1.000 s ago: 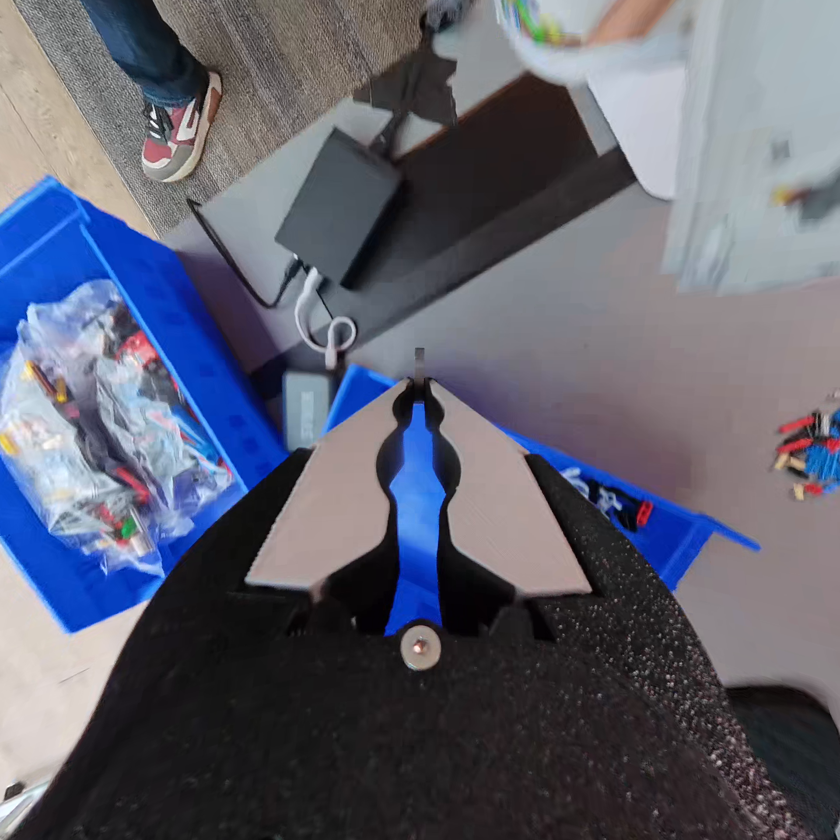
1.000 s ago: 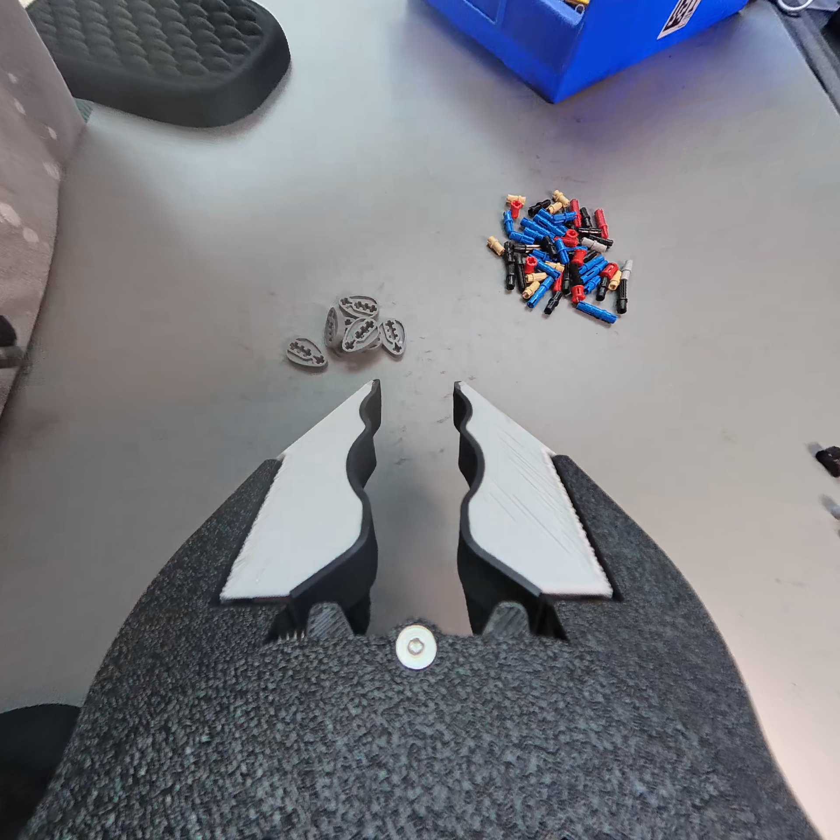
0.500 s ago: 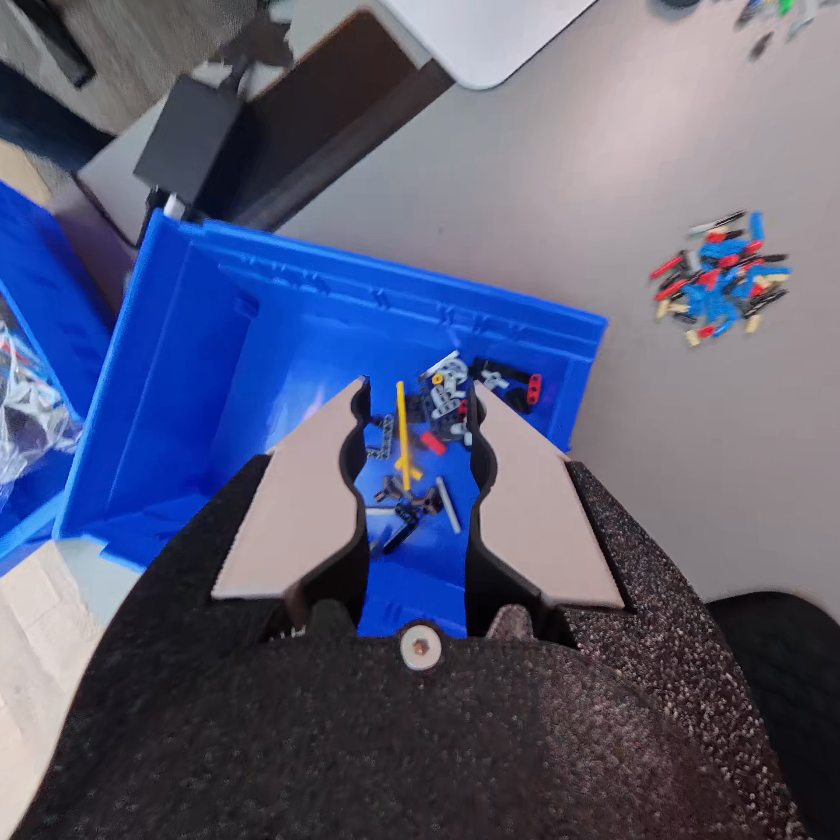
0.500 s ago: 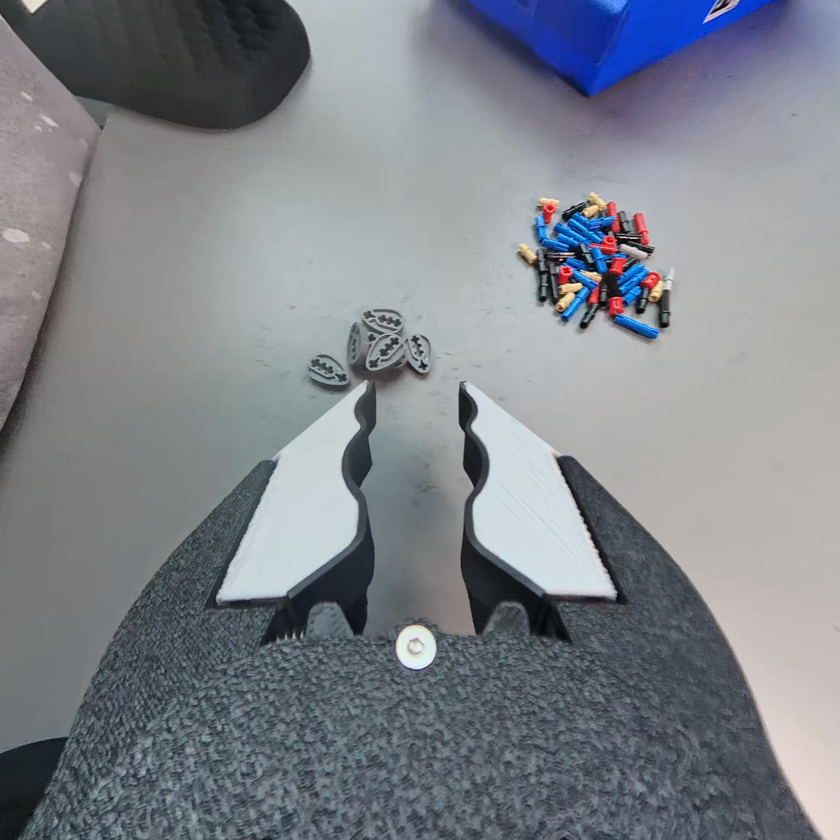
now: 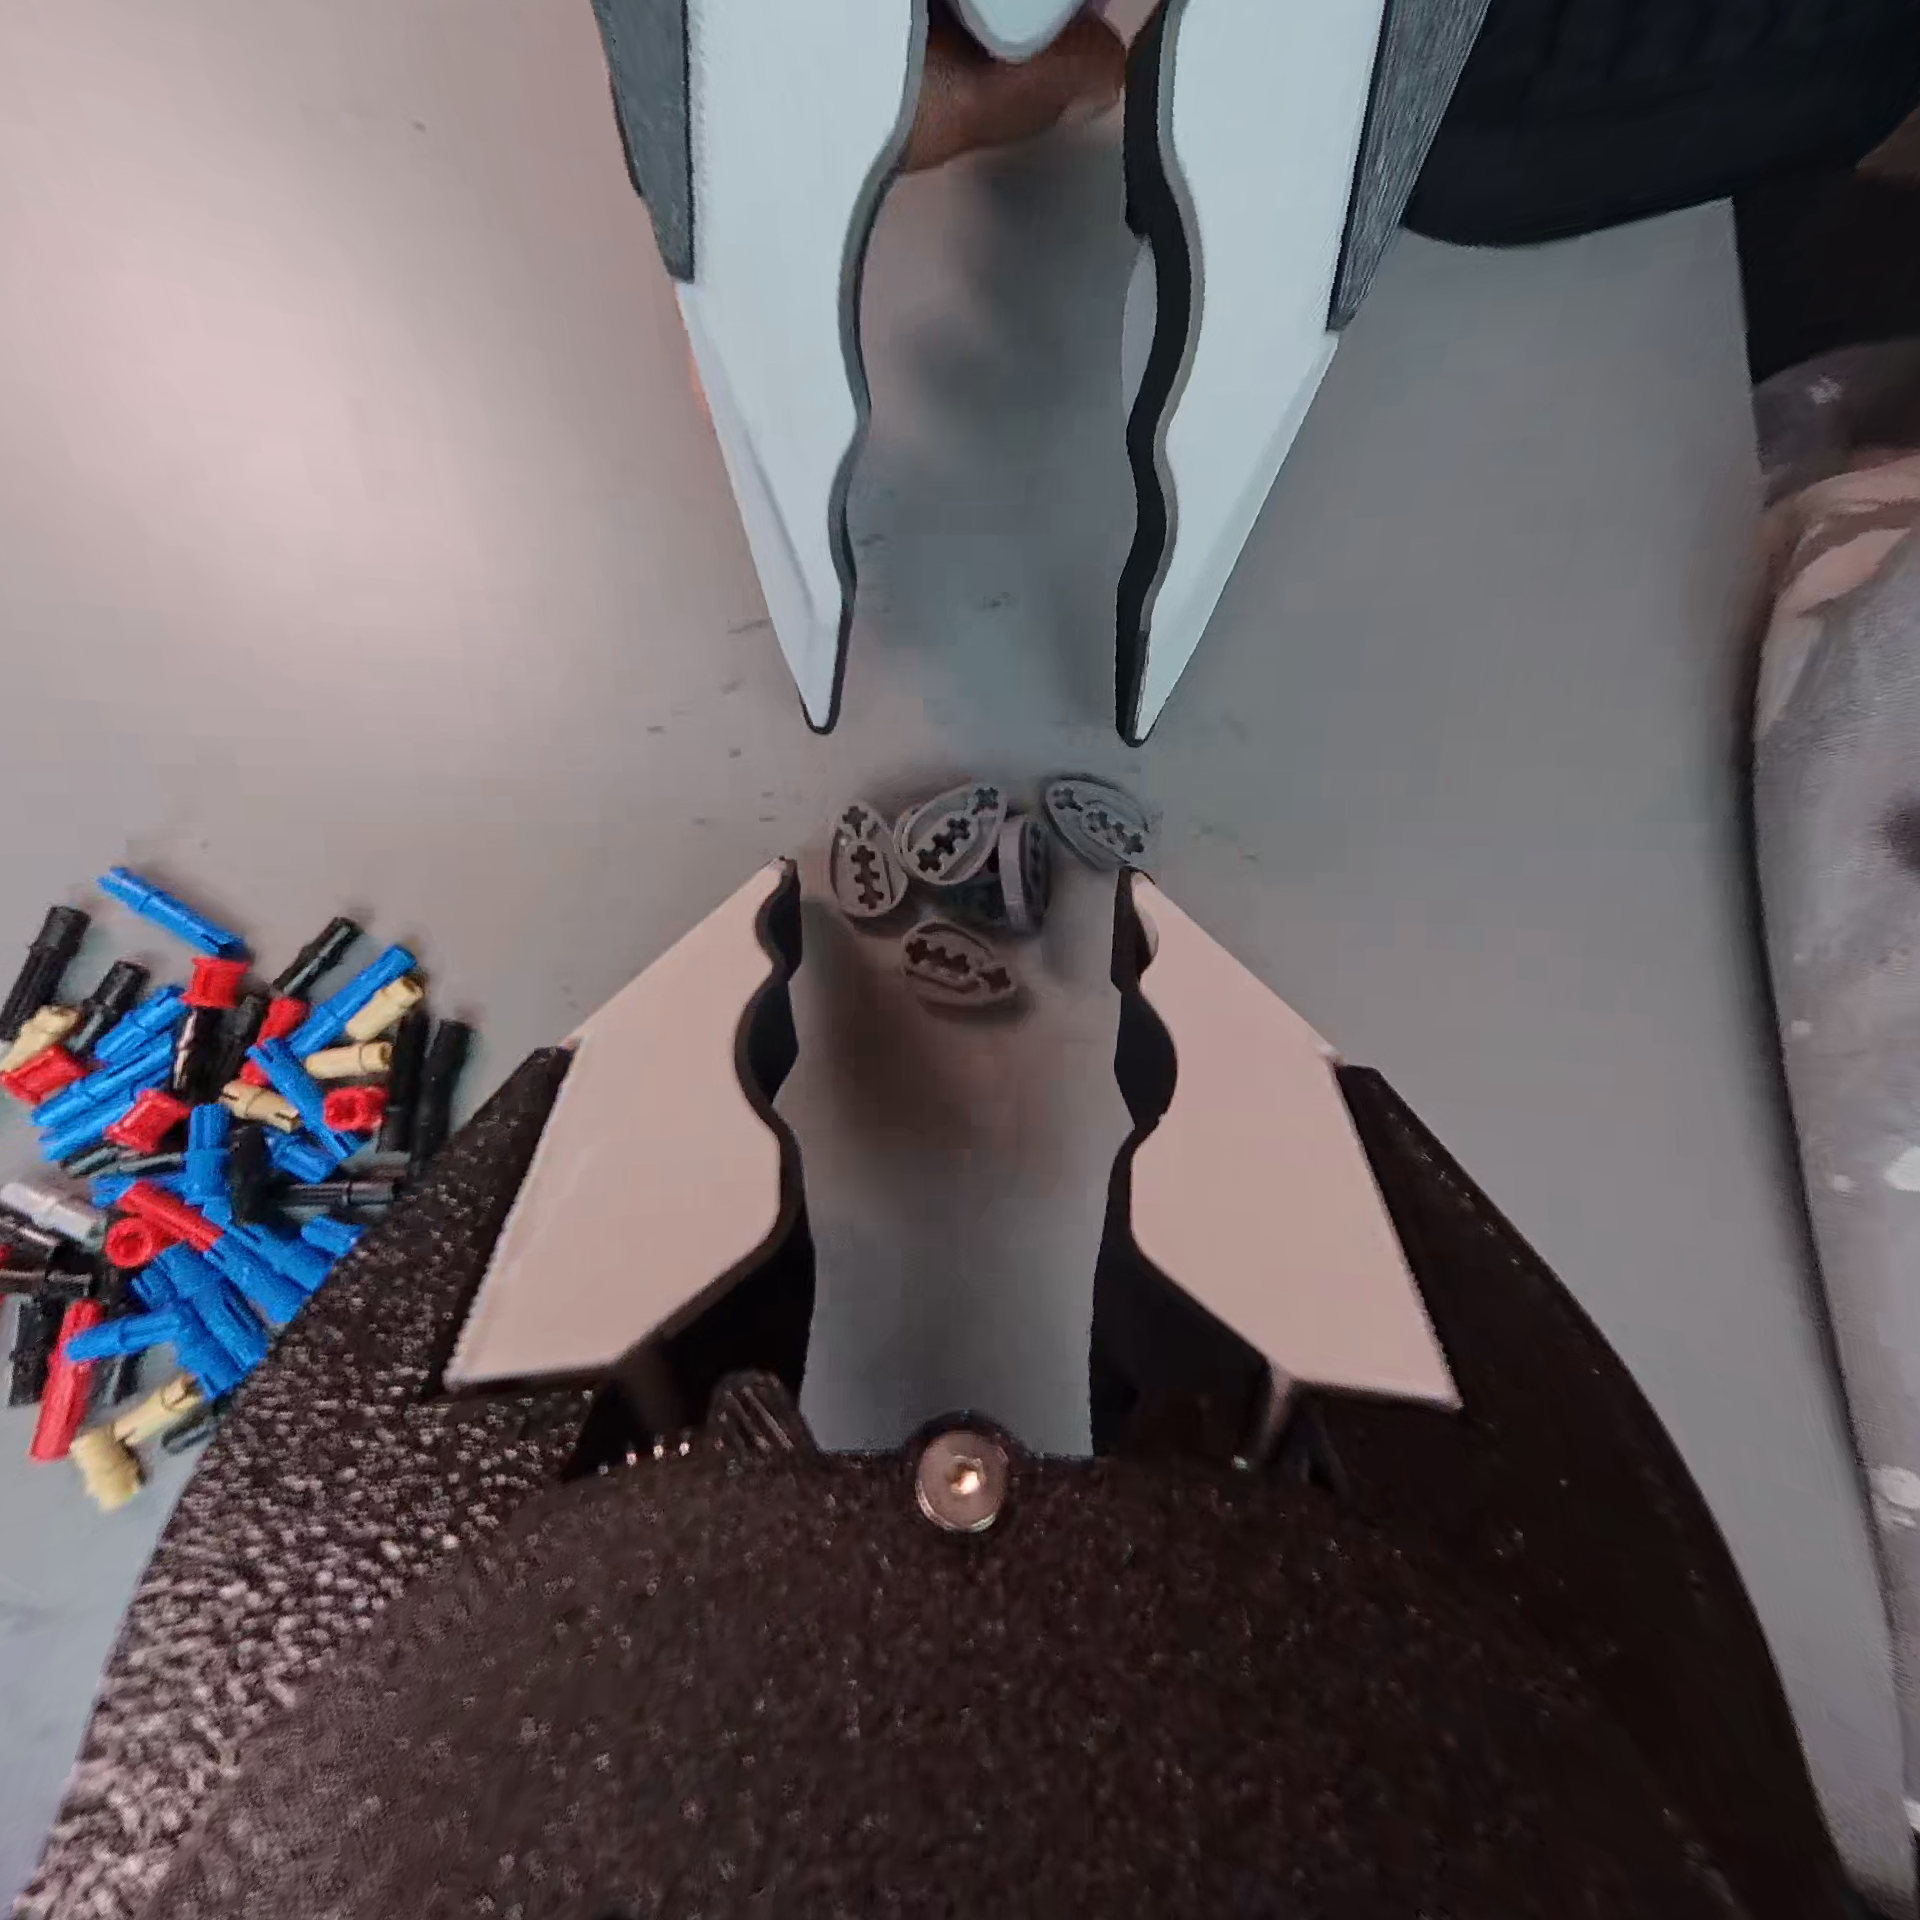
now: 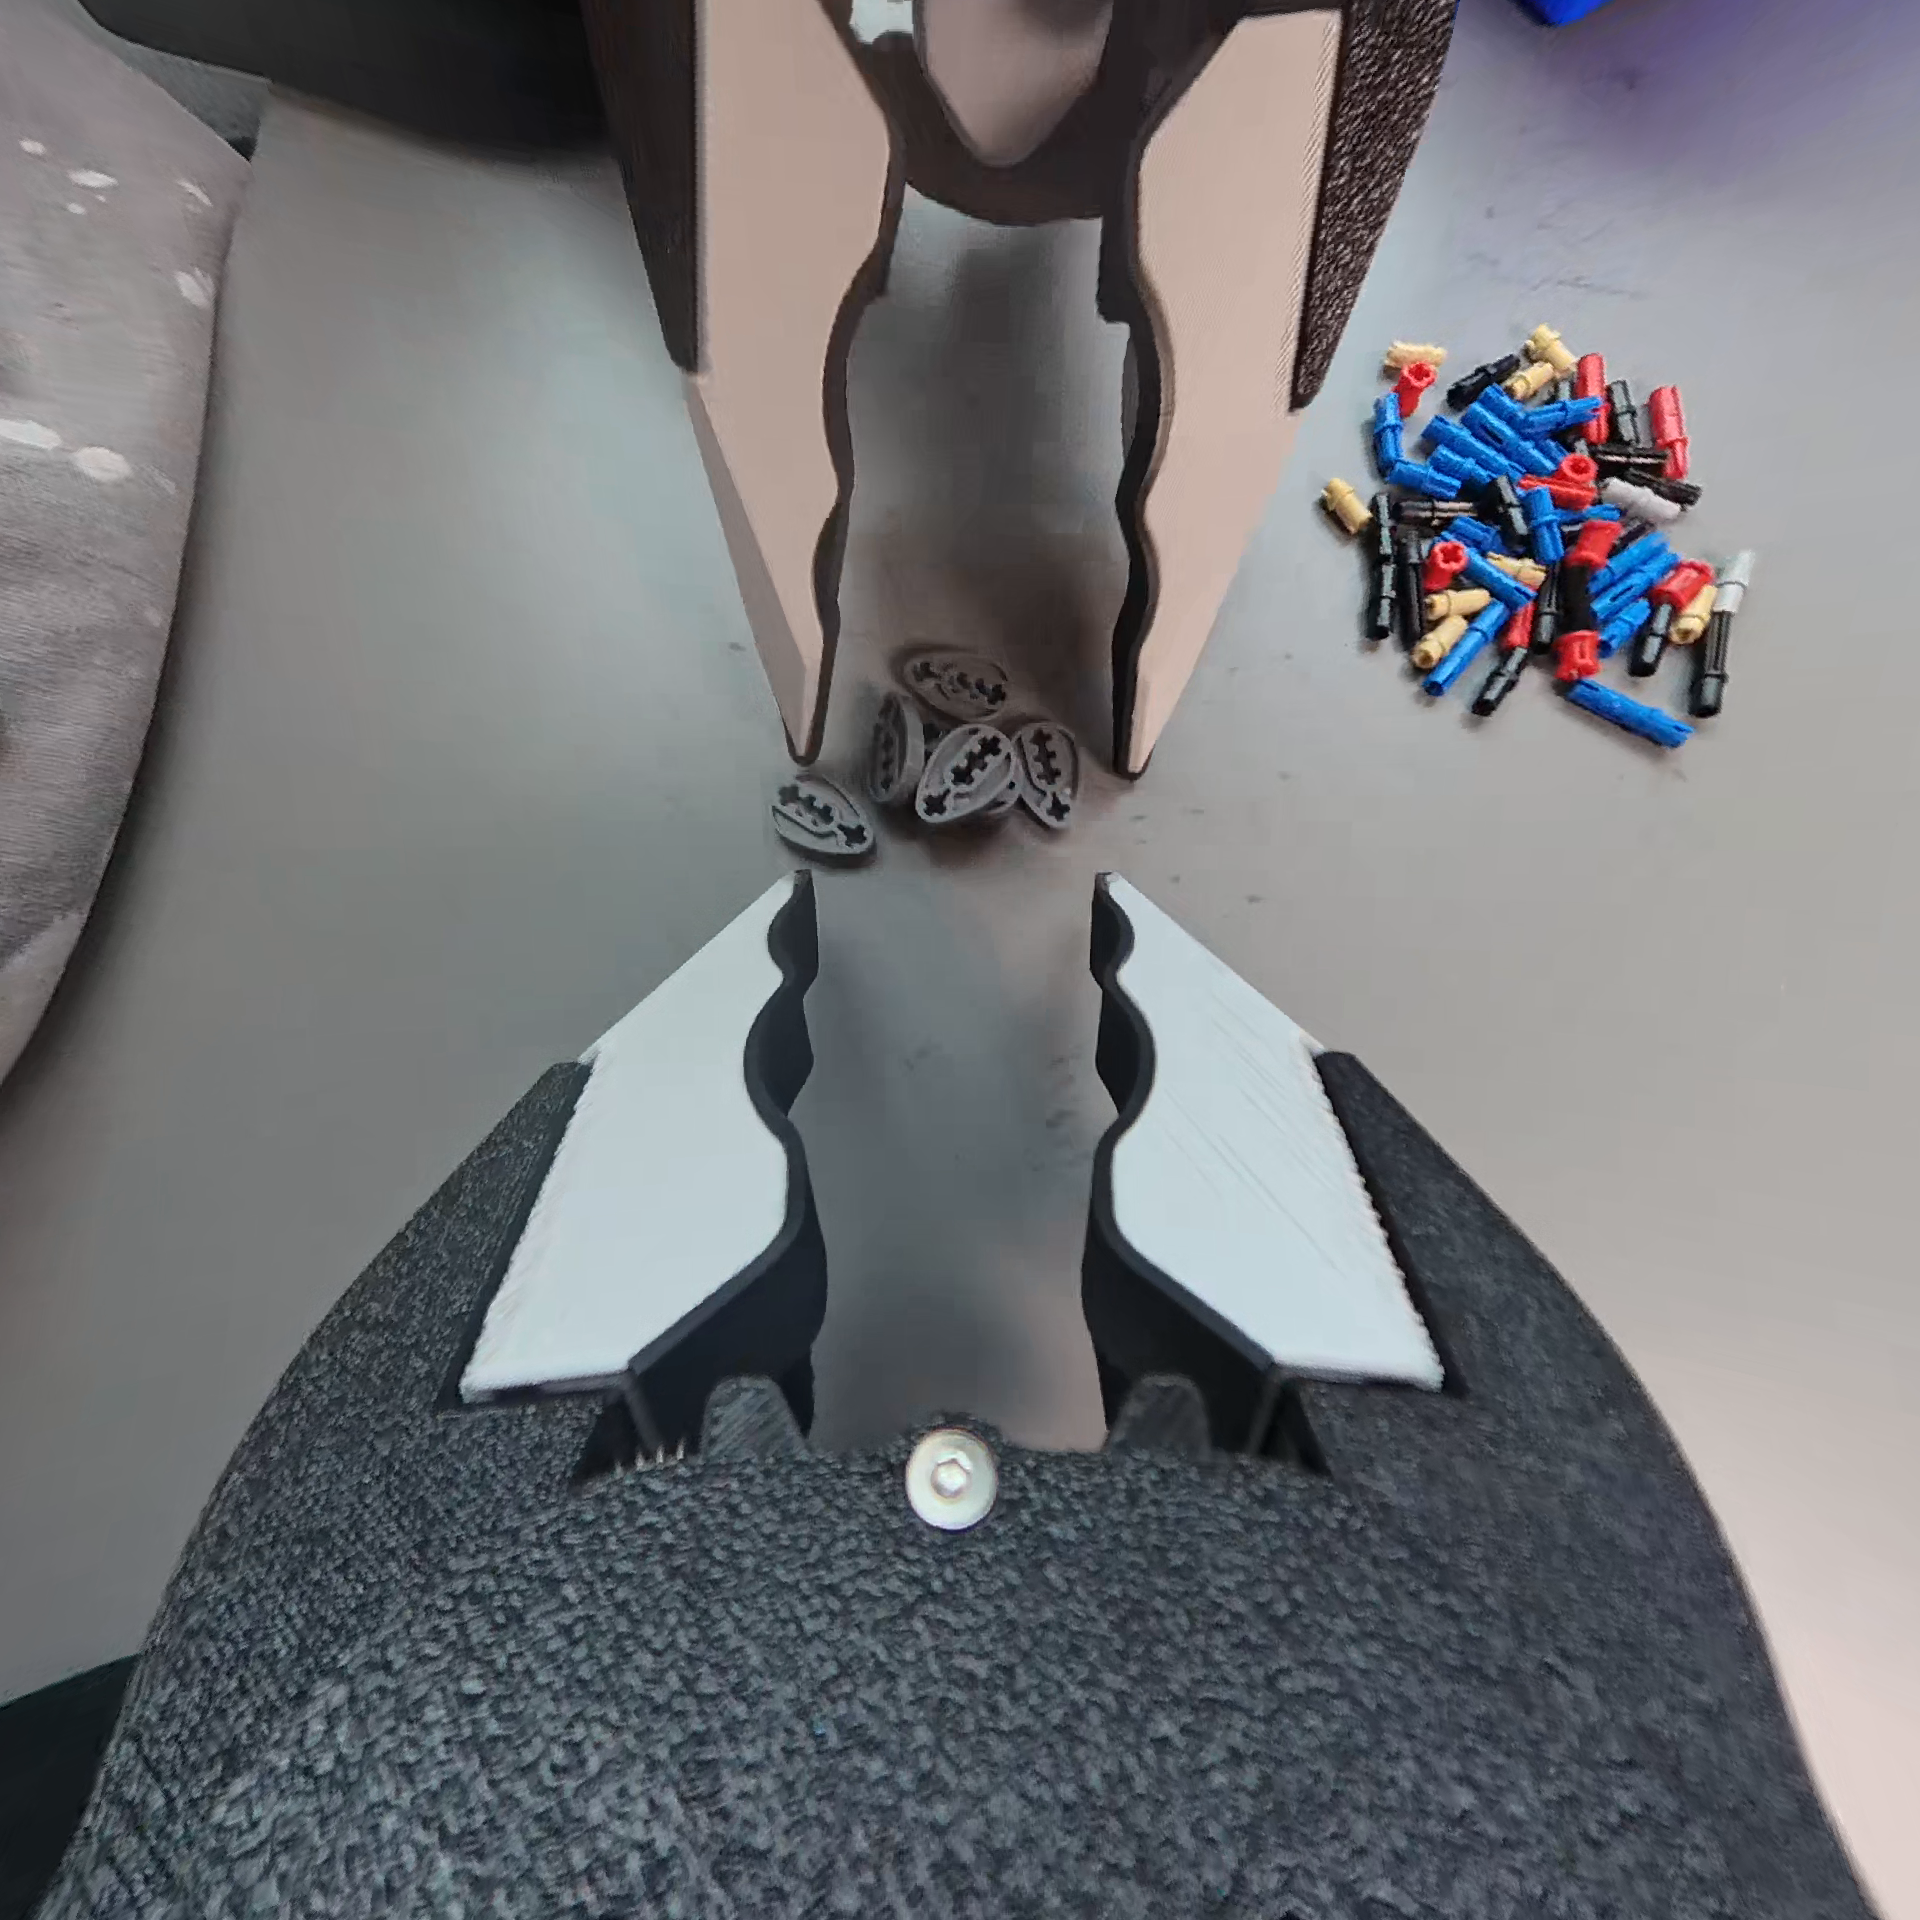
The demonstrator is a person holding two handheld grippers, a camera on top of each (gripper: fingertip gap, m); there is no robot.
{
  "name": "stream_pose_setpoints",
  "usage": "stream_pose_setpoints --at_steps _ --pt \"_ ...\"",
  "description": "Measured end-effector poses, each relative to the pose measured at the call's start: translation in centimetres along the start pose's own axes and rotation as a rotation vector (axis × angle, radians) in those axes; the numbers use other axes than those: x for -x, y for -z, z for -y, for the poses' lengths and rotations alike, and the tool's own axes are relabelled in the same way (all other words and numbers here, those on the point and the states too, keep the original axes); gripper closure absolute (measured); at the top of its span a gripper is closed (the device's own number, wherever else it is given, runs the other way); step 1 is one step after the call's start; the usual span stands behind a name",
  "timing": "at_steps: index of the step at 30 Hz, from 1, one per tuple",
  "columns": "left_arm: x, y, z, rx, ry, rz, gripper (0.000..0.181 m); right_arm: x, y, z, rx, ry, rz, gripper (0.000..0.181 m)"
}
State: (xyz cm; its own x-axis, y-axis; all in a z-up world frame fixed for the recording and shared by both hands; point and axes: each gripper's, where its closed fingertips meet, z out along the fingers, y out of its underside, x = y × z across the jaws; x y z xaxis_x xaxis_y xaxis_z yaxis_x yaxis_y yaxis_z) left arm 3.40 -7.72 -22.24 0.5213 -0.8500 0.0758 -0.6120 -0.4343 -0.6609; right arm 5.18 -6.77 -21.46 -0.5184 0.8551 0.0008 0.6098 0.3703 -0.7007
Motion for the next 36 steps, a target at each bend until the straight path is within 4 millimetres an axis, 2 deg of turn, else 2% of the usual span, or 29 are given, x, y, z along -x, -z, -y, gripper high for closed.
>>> stream_pose_setpoints --at_steps 1,4,7,21,29,36 --pt "0.2 -0.3 0.1 -0.006 -0.019 0.003 0.122 -0.2 0.2 -0.2 -0.003 -0.008 -0.005 0.129" --pt "0.2 -0.5 0.3 -0.011 -0.025 -0.014 0.13 -0.5 0.6 -0.2 -0.026 -0.024 0.0 0.13" --pt "0.2 -0.5 0.2 -0.02 -0.072 0.007 0.147 -0.4 0.4 -0.5 -0.021 -0.023 0.01 0.131" --pt "0.2 -0.4 0.3 -0.062 -0.086 0.025 0.156 -0.2 0.2 -0.4 -0.03 -0.019 0.018 0.132" --pt "0.7 0.4 0.6 -0.076 -0.095 0.059 0.179 -0.2 0.2 -0.3 -0.033 -0.02 0.017 0.132" --pt "1.7 2.0 0.9 -0.112 -0.08 0.102 0.178 -0.2 0.3 -0.3 -0.036 -0.02 0.016 0.133"
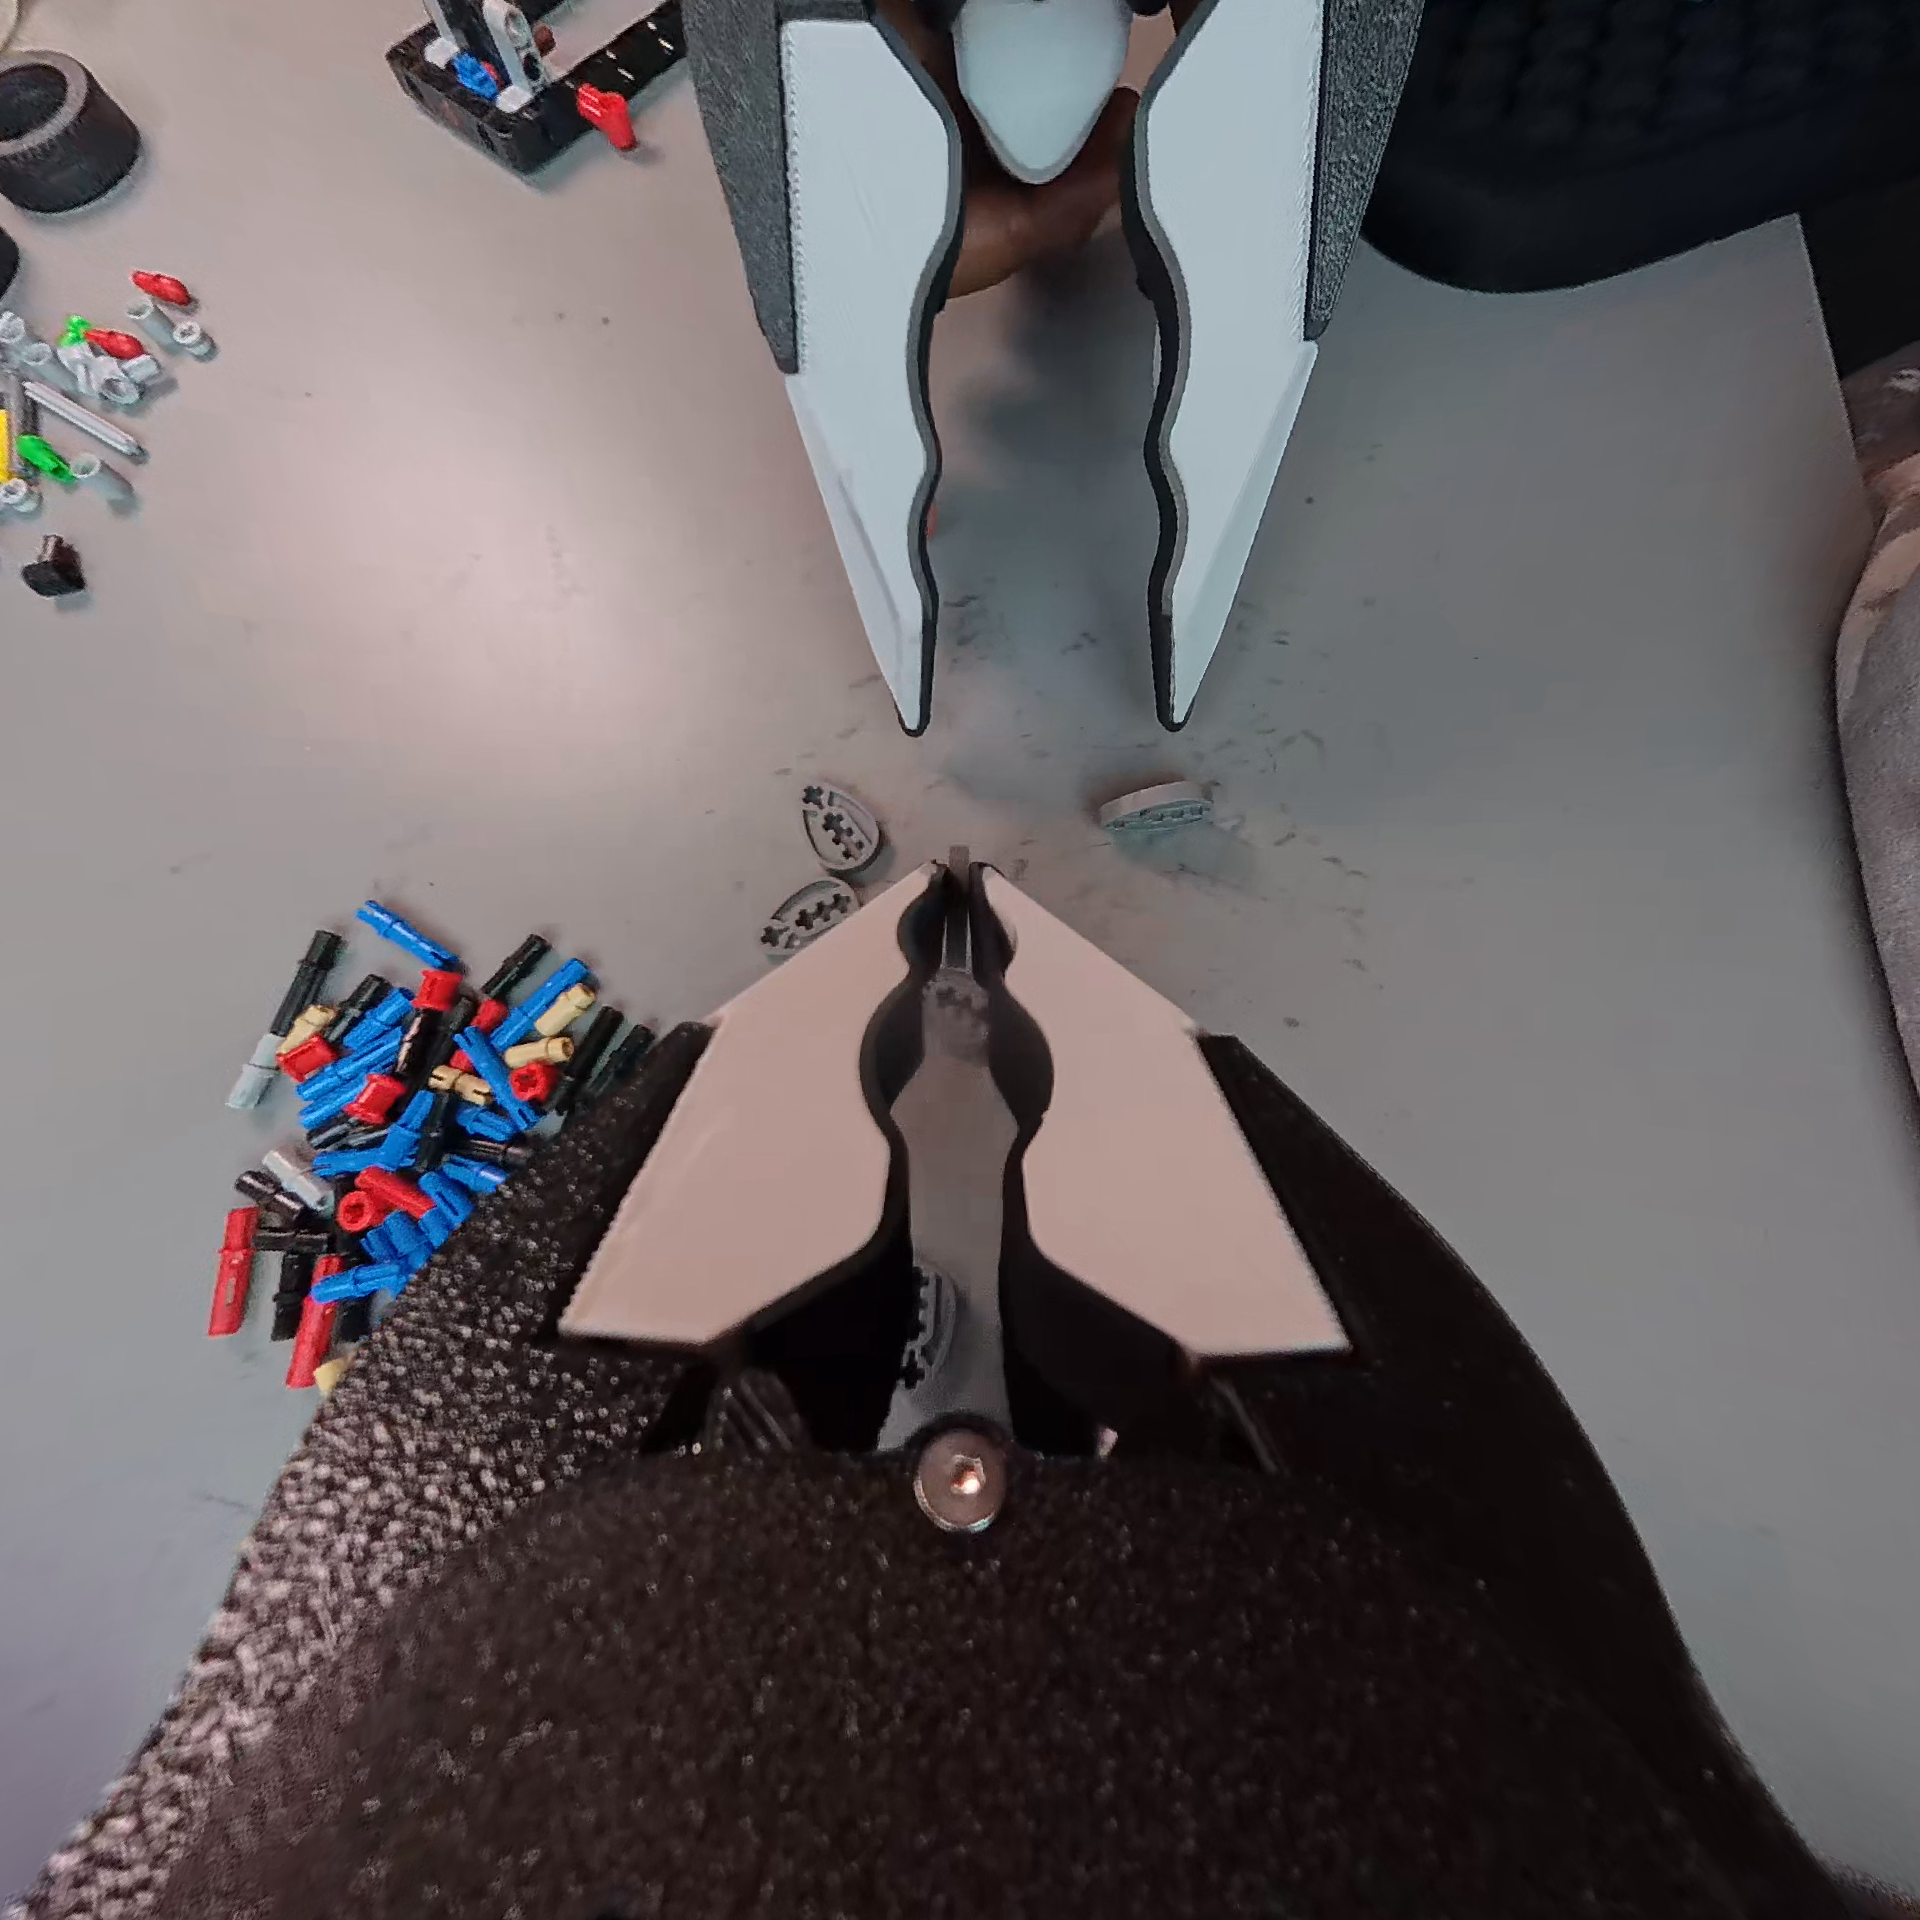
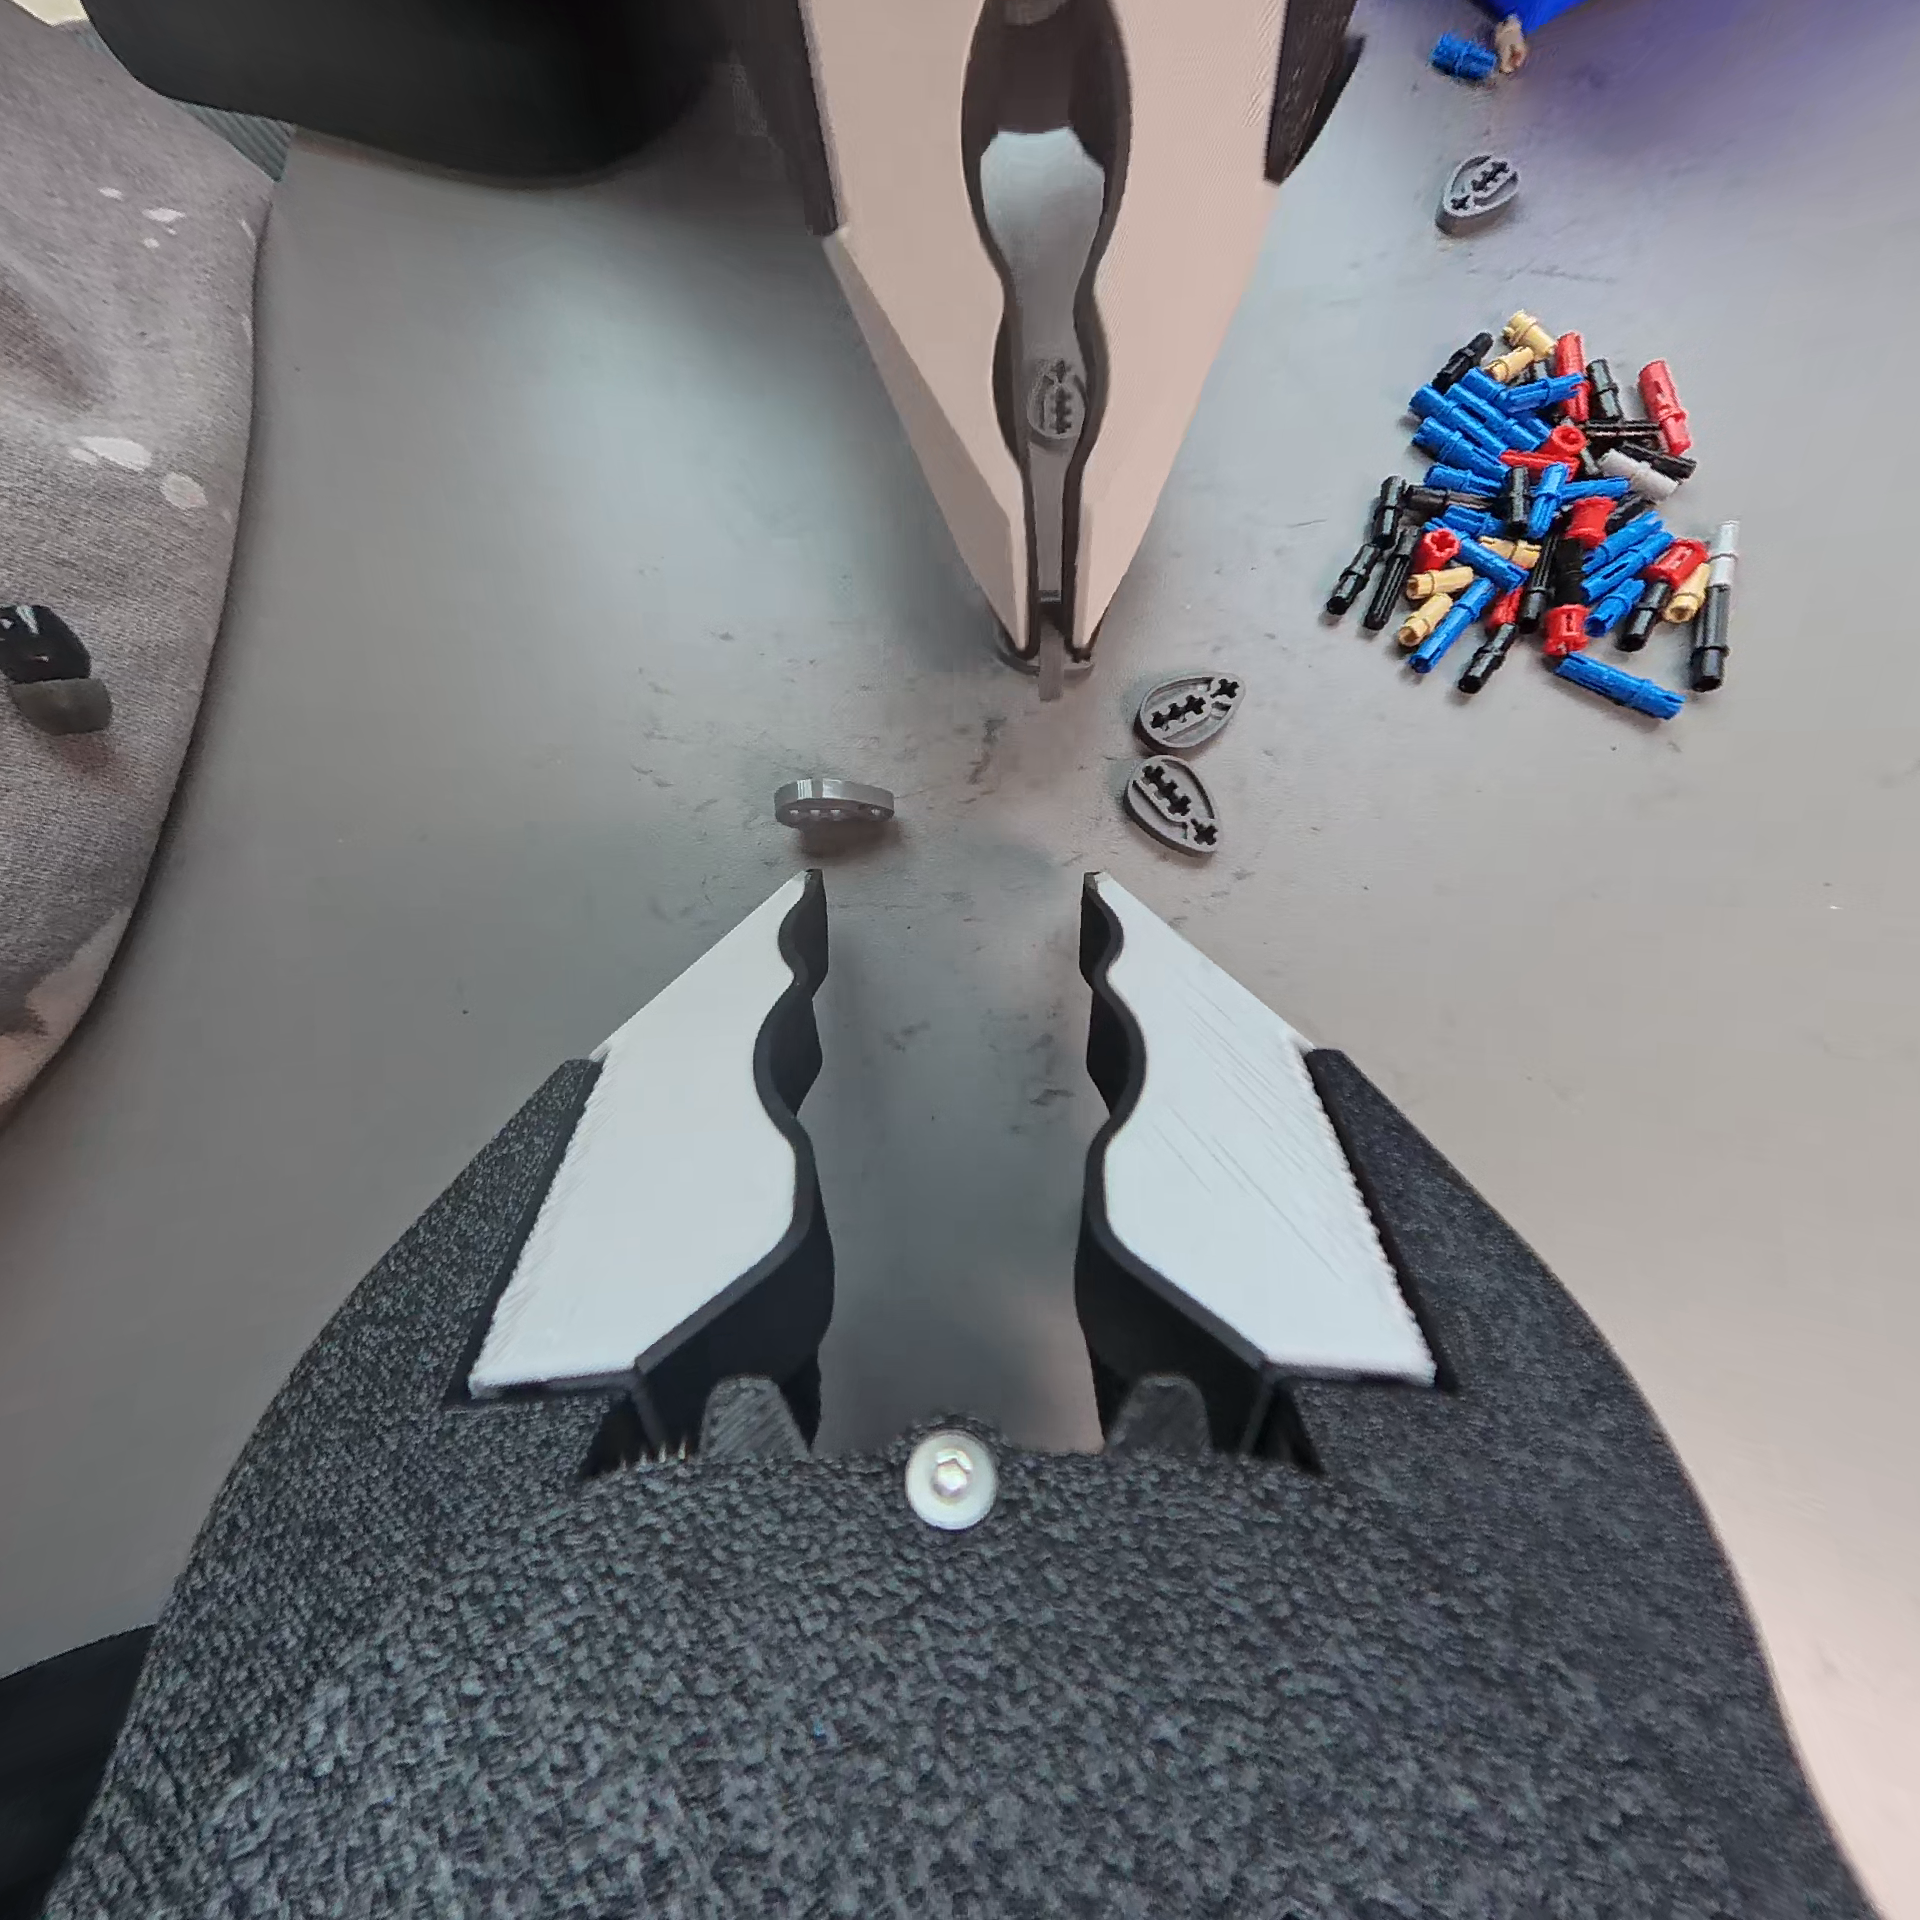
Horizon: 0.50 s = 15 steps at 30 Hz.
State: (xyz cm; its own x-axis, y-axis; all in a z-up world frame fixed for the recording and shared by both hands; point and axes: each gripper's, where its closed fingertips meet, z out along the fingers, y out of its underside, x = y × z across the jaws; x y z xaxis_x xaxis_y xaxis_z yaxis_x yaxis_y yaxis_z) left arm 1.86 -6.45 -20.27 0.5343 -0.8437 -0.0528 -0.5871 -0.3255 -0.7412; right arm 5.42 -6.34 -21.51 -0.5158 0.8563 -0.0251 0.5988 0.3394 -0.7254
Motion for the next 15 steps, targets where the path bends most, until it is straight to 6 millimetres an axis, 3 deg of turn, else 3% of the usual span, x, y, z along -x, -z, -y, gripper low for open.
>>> stream_pose_setpoints --at_steps 2,4,6,8,10,12,15 --pt "0.7 1.5 0.7 -0.047 0.024 0.028 0.178 0.0 0.0 0.0 -0.001 -0.002 0.0 0.133" --pt "2.2 4.3 1.8 -0.12 0.053 0.099 0.178 0.0 0.1 0.0 -0.001 -0.002 -0.002 0.133" --pt "5.0 9.0 2.6 -0.178 0.077 0.253 0.177 -0.1 0.2 0.1 -0.005 0.001 -0.006 0.133" --pt "8.2 14.7 1.9 -0.191 0.133 0.425 0.178 -0.2 0.3 0.4 -0.021 0.001 -0.009 0.133" --pt "11.1 19.8 -0.9 -0.125 0.237 0.568 0.178 -0.4 0.3 0.6 -0.037 -0.002 -0.011 0.134" --pt "13.3 23.4 -5.1 -0.012 0.382 0.672 0.177 -0.5 0.3 0.7 -0.04 -0.002 -0.018 0.135" --pt "14.1 24.9 -10.3 0.135 0.547 0.68 0.177 -0.6 0.3 0.7 -0.04 -0.002 -0.025 0.135"
